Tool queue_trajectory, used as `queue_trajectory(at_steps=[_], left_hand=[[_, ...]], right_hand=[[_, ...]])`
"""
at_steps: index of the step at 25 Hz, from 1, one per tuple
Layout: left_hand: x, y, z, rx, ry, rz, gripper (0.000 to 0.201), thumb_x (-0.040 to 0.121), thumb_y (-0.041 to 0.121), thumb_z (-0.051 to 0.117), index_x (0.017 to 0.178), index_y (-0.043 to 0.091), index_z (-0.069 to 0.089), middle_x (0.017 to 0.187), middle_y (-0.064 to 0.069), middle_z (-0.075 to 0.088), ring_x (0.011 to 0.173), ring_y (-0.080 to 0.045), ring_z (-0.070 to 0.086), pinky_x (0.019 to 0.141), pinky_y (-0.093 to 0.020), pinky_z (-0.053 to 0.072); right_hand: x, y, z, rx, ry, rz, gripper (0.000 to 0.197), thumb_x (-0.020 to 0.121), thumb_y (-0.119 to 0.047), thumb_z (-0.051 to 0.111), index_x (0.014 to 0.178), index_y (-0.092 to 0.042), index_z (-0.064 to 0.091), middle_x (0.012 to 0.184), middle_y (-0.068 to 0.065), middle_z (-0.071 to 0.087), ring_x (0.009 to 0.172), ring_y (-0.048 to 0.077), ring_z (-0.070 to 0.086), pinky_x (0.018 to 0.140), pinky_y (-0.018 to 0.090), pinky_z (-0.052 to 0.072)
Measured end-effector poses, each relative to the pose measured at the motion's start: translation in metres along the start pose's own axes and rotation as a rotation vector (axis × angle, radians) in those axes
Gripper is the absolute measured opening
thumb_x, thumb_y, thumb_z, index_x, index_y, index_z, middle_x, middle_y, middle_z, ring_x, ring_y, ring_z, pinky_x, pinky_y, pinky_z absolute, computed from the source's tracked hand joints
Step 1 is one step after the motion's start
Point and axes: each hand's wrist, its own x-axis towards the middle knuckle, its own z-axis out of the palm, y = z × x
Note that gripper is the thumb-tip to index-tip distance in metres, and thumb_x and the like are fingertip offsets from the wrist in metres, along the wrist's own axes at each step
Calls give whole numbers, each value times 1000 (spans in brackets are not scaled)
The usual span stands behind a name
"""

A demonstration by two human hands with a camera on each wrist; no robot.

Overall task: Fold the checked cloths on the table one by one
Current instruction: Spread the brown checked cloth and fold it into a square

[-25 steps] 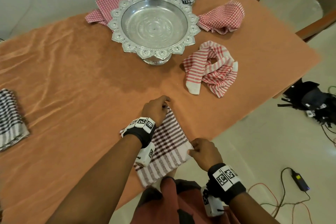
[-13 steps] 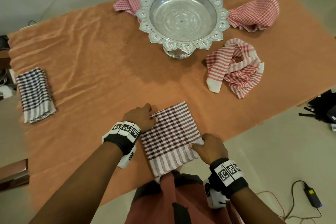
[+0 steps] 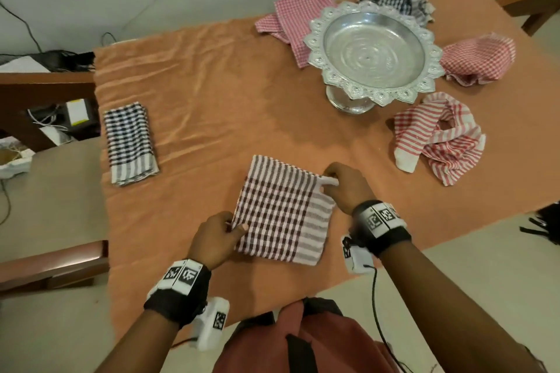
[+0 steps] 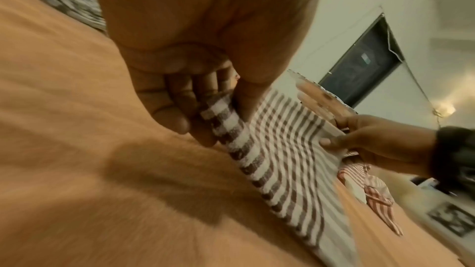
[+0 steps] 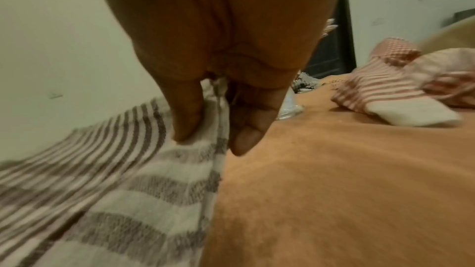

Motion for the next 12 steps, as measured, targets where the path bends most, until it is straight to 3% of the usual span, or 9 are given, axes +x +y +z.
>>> queue_trajectory(at_steps=[3,7,10,12], left_hand=[[-20,-39,2,-162,84,-175,24,90,37,61,105,18,61,102,-3,70,88,-17,66,78,-38,54],[-22,-59,-3,-204,152,-285,36,92,35,58,123,18,55,118,-5,65,99,-21,63,85,-35,51],[-18,-46,-10,-58,224,-175,36,92,31,54,126,19,54,119,-3,63,102,-21,60,83,-32,47],[-8,-30,-11,26,270,4,38,94,27,52,130,17,53,128,-4,57,111,-21,56,92,-33,44]], right_hand=[[31,-38,18,-35,42,-90,31,86,-16,63,115,-21,55,117,5,60,99,23,58,79,31,46],[31,-46,47,-148,-55,54,52,87,-26,60,135,-20,41,132,8,49,114,29,54,88,37,45],[13,-36,64,-229,-49,107,48,88,-28,56,133,-17,42,131,10,47,111,31,53,87,38,46],[8,-36,75,-287,63,24,48,91,-35,52,135,-17,44,138,9,43,120,30,48,96,40,44]])
